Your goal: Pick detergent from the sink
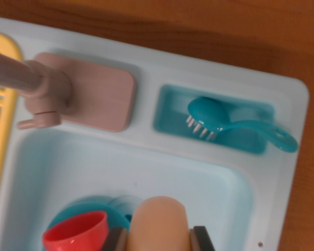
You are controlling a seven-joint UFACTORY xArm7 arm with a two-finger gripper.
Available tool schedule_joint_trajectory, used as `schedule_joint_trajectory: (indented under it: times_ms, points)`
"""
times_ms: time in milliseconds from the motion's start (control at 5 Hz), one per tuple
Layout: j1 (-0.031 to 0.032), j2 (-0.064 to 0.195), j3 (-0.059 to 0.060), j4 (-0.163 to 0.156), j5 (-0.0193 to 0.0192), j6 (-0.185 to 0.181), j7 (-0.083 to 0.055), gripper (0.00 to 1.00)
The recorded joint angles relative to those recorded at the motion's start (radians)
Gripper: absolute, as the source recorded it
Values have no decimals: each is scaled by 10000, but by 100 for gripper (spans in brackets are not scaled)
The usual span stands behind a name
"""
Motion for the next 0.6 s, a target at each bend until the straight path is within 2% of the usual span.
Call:
schedule_joint_trajectory:
  times_ms: [200,400,600]
  points:
    - [4,-118,-10,358,-44,473,55,100]
    - [4,-118,-10,358,-44,473,55,100]
    - [8,-233,-21,705,-86,930,107,100]
